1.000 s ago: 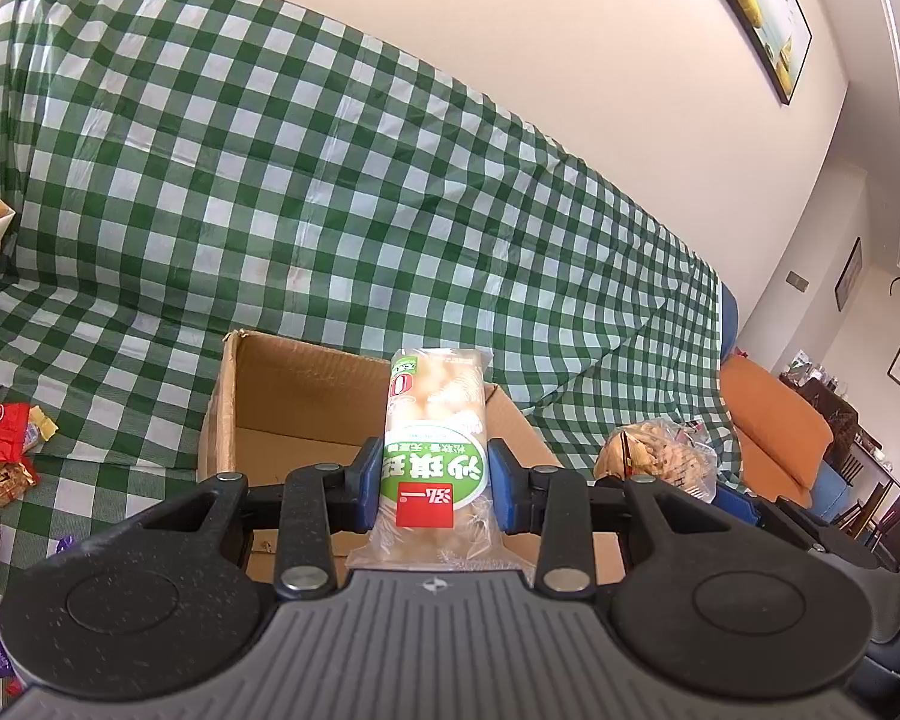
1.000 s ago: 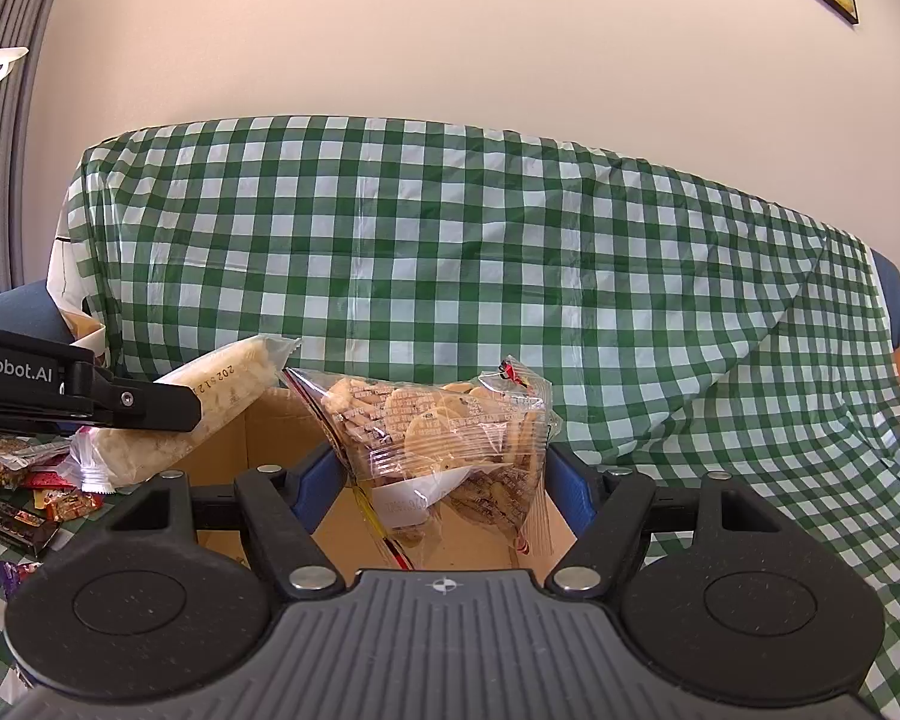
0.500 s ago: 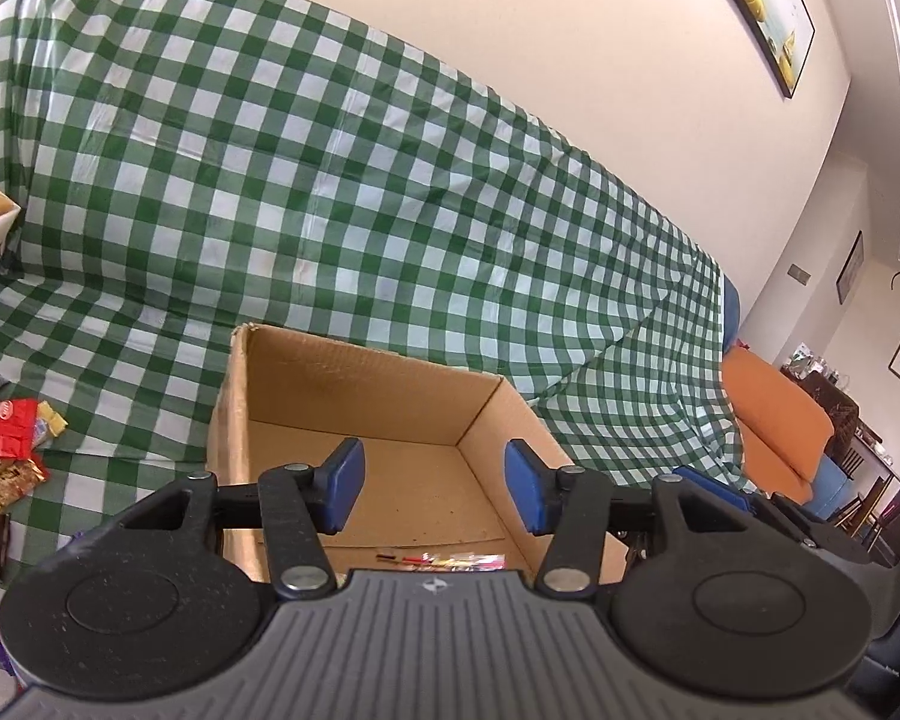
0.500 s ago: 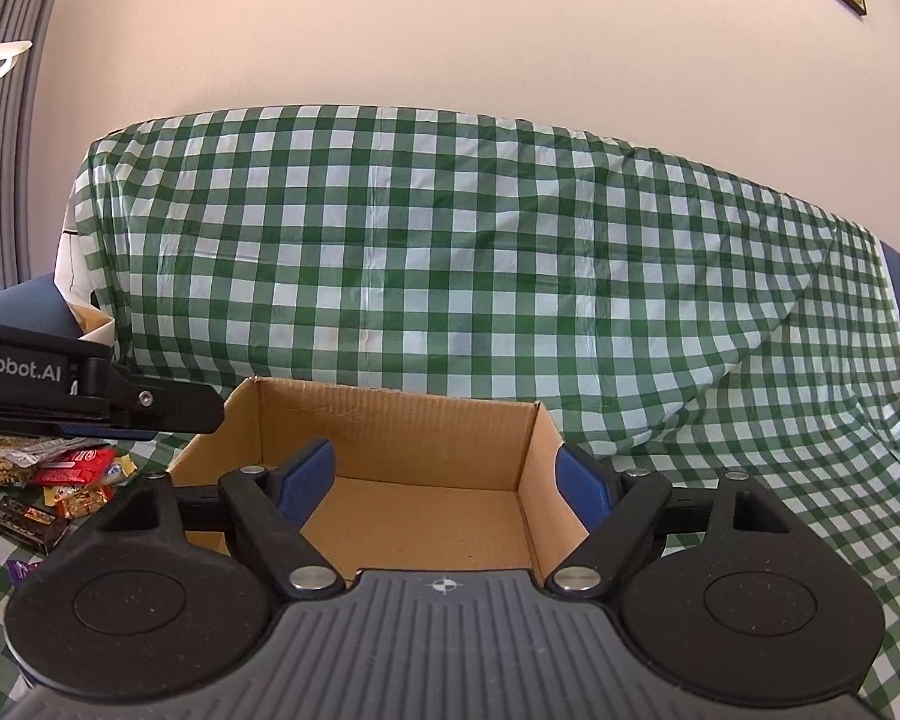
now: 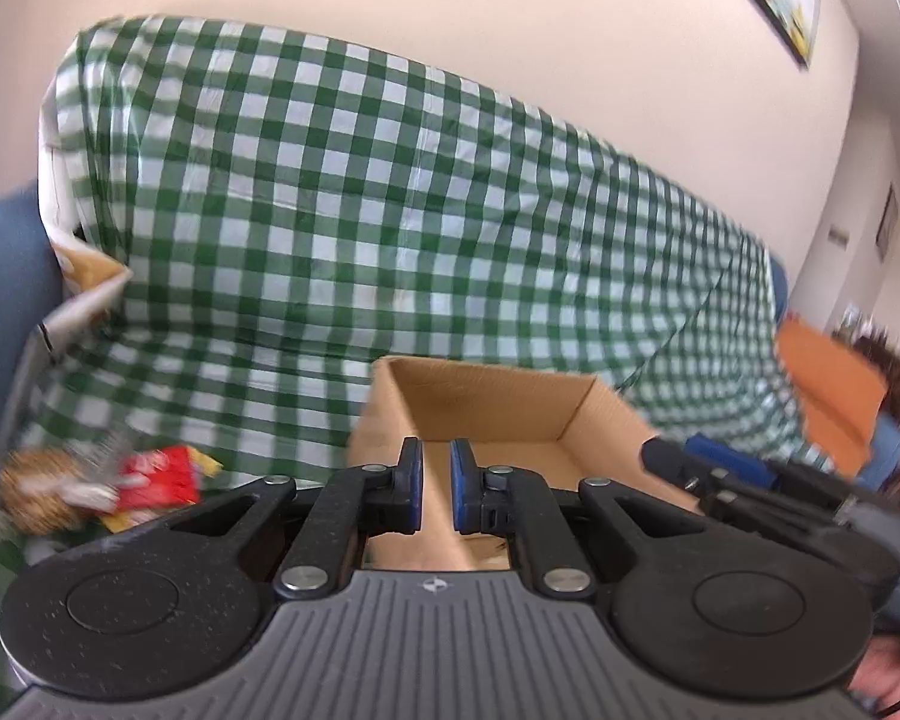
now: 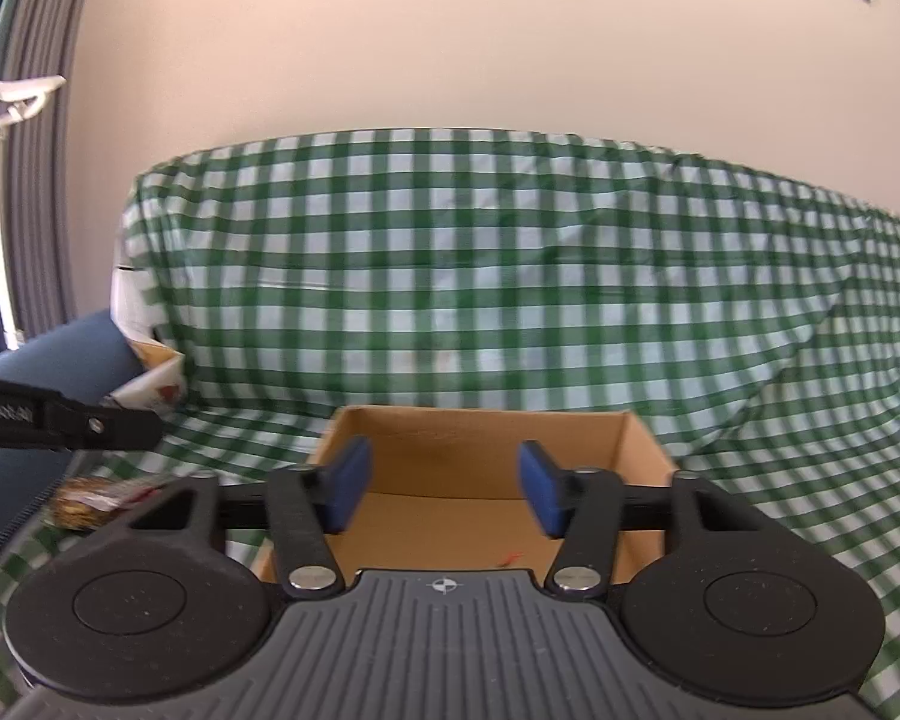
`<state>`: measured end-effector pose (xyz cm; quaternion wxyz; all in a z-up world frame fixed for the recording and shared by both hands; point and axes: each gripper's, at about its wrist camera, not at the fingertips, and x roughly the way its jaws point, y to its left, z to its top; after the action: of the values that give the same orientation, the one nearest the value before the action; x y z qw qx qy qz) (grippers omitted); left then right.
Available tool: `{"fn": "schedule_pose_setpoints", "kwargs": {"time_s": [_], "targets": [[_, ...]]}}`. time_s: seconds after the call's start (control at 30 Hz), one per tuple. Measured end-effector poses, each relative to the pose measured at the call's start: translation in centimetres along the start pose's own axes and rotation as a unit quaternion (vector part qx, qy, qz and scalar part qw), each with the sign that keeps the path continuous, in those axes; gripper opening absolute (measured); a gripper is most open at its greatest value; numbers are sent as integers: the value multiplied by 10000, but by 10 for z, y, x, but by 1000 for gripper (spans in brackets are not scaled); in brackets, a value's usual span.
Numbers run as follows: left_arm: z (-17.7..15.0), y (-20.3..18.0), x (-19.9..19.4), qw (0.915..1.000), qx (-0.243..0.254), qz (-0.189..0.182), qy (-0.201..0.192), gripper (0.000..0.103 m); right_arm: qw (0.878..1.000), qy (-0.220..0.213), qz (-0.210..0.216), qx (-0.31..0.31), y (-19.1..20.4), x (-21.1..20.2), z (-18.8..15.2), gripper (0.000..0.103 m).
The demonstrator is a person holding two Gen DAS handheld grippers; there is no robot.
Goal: Organize snacks
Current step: 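Move both tools back to the snack pile, then grasp the black truffle biscuit bar with left tool while right tool grasps red packet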
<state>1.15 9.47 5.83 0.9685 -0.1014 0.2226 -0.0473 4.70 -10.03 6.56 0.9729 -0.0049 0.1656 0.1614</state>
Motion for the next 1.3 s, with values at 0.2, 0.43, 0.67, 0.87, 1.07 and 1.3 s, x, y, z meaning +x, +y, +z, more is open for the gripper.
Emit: {"fn": "schedule_pose_setpoints", "kwargs": {"time_s": [0.2, 0.43, 0.67, 0.87, 1.07, 1.3], "targets": [[-5, 71, -14, 9977, -42, 649, 189, 10, 9973, 145, 719, 68, 45, -11, -4, 37], [-28, 155, -14, 9808, -1431, 1224, 513, 10, 9835, 658, 1610, -499, 110, 11, -33, 38], [-29, 169, 0, 9763, -1387, 1466, 778, 10, 9702, 1165, 1927, -898, 151, 38, -63, 39], [-37, 178, 19, 9719, -1425, 1554, 1049, 13, 9622, 1477, 1960, -1178, 159, 57, -85, 51], [-50, 172, 54, 9681, -1170, 1556, 1574, 72, 9555, 2029, 1769, -1208, 160, 83, -108, 58], [-61, 166, 97, 9548, -1070, 1799, 2111, 102, 9553, 2360, 1594, -797, 158, 111, -116, 77]]}}
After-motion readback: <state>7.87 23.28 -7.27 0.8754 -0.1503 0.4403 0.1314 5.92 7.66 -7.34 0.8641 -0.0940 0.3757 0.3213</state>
